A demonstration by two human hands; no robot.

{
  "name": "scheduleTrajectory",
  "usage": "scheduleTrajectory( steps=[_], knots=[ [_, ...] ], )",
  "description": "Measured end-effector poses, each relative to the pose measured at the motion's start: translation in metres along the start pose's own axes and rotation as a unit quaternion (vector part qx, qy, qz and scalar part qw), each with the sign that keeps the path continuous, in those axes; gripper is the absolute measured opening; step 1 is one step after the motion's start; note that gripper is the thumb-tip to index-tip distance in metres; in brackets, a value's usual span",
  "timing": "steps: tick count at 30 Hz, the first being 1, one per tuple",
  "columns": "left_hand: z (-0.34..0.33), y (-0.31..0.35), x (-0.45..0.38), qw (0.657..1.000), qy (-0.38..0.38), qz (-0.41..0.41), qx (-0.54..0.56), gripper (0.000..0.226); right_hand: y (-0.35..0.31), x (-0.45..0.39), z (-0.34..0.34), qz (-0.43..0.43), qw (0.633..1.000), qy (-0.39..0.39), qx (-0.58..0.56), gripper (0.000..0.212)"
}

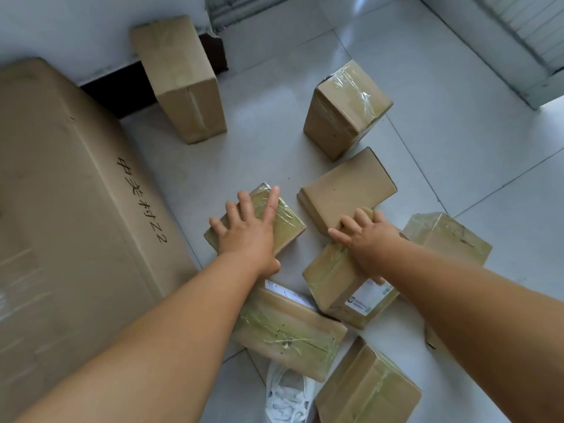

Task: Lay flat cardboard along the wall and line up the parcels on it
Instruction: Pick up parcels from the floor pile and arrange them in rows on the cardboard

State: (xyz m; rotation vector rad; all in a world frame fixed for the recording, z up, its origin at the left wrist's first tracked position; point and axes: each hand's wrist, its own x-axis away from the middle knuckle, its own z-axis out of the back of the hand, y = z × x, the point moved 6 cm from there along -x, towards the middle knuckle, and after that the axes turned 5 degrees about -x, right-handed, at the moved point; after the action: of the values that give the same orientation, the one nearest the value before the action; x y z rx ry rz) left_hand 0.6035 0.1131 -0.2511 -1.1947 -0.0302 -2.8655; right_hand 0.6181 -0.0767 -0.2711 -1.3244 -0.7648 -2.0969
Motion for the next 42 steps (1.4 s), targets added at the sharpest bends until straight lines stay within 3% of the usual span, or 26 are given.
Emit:
scheduleTrajectory(
  steps=[5,13,20,25,30,33,36,42],
  knots=[
    [-0.003,-0.001,-0.001,1.0,0.007,0.002,-0.002,0.13,0.001,-0.006,-0.009,-0.045,0.998,0.002,-0.048,0.129],
    [-0.008,0.005,0.003,0.999,0.032,0.011,-0.008,0.129,0.015,0.01,-0.021,-0.096,0.975,-0.026,-0.2,0.138],
    [-0.012,0.006,0.011,0.999,0.043,0.022,0.0,0.129,0.012,0.028,-0.033,-0.064,0.988,-0.049,-0.134,0.131],
    [-0.018,0.007,0.021,0.998,0.051,0.023,-0.005,0.131,-0.005,0.039,-0.043,-0.04,0.999,-0.003,0.01,0.115],
    [-0.012,0.002,0.032,0.996,0.08,-0.001,0.026,0.13,0.0,0.057,-0.048,-0.071,0.994,0.057,-0.058,0.1],
    [0.009,0.004,0.044,0.994,0.102,-0.017,0.048,0.132,0.022,0.077,-0.039,-0.144,0.965,0.115,-0.185,0.105],
    [0.043,0.005,0.059,0.987,0.138,-0.021,0.073,0.134,0.052,0.106,-0.023,-0.224,0.912,0.143,-0.313,0.105],
    [0.125,-0.016,0.094,0.964,0.233,-0.002,0.129,0.136,0.088,0.162,0.024,-0.291,0.752,0.205,-0.555,0.097]
  ],
)
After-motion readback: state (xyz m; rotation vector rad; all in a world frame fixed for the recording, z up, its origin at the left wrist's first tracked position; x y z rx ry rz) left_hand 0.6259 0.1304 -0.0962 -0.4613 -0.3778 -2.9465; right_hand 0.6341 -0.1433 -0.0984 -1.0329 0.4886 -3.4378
